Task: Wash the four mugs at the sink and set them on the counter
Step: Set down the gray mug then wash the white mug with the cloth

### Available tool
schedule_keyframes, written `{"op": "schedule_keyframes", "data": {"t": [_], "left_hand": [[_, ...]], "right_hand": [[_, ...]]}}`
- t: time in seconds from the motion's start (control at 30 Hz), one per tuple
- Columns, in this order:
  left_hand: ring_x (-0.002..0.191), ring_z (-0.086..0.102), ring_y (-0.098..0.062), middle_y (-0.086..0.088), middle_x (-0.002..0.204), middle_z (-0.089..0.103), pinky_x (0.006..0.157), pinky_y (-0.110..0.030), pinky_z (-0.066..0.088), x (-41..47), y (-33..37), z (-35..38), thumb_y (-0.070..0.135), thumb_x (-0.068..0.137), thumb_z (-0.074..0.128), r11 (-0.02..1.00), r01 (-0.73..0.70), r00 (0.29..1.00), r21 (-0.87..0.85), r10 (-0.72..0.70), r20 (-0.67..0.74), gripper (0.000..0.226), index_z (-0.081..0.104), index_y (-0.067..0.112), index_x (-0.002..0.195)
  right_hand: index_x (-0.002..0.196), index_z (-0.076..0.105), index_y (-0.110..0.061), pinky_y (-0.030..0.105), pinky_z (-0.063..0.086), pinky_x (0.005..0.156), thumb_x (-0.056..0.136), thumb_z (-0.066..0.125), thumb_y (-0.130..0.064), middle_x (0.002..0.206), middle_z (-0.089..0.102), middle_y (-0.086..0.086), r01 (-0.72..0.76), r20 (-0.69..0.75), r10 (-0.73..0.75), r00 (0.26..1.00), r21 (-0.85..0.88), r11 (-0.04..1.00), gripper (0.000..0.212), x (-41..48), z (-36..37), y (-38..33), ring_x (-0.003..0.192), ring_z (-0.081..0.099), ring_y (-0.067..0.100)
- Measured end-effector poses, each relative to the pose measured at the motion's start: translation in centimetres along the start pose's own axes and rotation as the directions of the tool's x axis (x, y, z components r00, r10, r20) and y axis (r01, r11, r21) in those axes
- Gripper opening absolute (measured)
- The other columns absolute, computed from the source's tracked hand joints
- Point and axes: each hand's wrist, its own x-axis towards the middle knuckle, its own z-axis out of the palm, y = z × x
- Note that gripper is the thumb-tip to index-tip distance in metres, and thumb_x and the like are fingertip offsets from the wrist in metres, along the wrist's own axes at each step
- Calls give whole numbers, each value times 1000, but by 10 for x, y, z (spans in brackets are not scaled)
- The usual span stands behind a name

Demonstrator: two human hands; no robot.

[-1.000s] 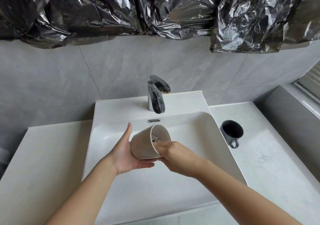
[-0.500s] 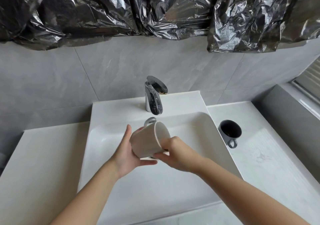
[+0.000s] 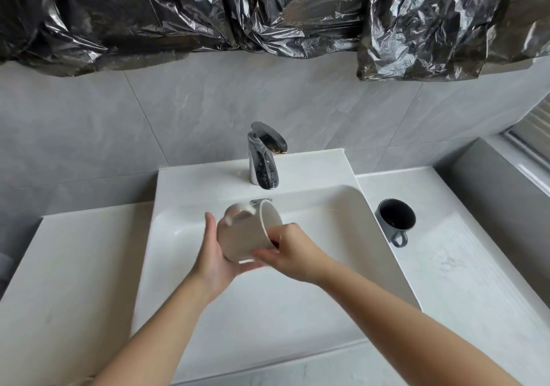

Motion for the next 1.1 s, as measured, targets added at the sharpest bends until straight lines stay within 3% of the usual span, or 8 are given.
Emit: {"op": "schedule_keyframes", "data": {"t": [0.17, 0.27, 0.43, 0.6, 0.73, 0.87, 0.97, 1.1], "left_hand": [[81, 69, -29, -12, 97, 72, 74, -39, 54, -2, 22, -1, 61, 80, 53, 967, 248, 969, 55, -248, 4, 54, 73, 16, 101], [88, 65, -24, -11, 105, 66, 69, -37, 54, -4, 16, 3, 53, 88, 54, 992, 70, 997, 105, -74, 34, 48, 64, 17, 118], [102, 61, -21, -5, 117, 59, 79, -37, 52, -6, -5, 2, 67, 71, 58, 872, -338, 932, 355, 363, -3, 60, 46, 38, 122], [91, 67, -26, -9, 107, 71, 83, -49, 54, -13, 13, 12, 72, 83, 45, 994, 63, 997, 94, -68, 48, 66, 63, 24, 123], [67, 64, -27, -11, 81, 70, 67, -38, 49, -12, 24, 17, 55, 90, 46, 978, 207, 978, 9, -206, -37, 48, 71, 15, 96], [60, 65, -24, -9, 74, 68, 61, -34, 48, -14, 22, 19, 47, 93, 47, 984, 176, 980, 3, -175, -93, 41, 72, 15, 88], [66, 62, -23, -7, 74, 66, 65, -36, 50, -17, 18, 24, 43, 95, 48, 983, 148, 986, 110, -138, -91, 33, 67, 16, 95], [85, 59, -19, -2, 102, 60, 71, -36, 48, -13, 15, 25, 52, 83, 51, 913, -114, 985, 392, 154, -72, 29, 57, 32, 103]], "right_hand": [[98, 67, -7, 22, 44, 67, 86, 69, -11, 83, 67, 1, 276, 184, -232, 955, -268, 923, 13, 0, -7, 5, 68, 49, 13], [96, 69, -15, 14, 43, 68, 86, 71, -11, 77, 62, -8, -1, 214, -32, 976, 156, 988, 11, -5, -10, -3, 69, 52, 3], [100, 76, -19, 32, 45, 88, 82, 70, -17, 100, 74, 4, -173, 142, 103, 985, 685, 708, 19, -7, -2, -3, 96, 64, 19], [77, 70, -21, 33, 40, 64, 88, 62, -11, 68, 60, 9, -26, -5, 29, 1000, 265, 964, 17, -10, -5, 4, 66, 47, 12], [97, 66, -8, 17, 45, 68, 88, 64, -8, 96, 58, -14, 222, 84, -212, 974, -136, 966, 9, -10, -10, 3, 74, 51, 0], [110, 62, -8, 6, 36, 72, 85, 71, -11, 106, 47, -19, 241, 120, -223, 967, -171, 955, 26, -7, -13, -1, 82, 49, -11], [113, 65, -10, 25, 49, 75, 84, 71, -14, 103, 66, -2, 127, 213, -86, 973, -189, 974, 29, -4, -15, -1, 83, 60, 7], [111, 57, -3, 36, 49, 74, 82, 66, 4, 93, 61, 13, -124, 274, 45, 961, 278, 952, 31, -5, -17, -5, 83, 57, 17]]}}
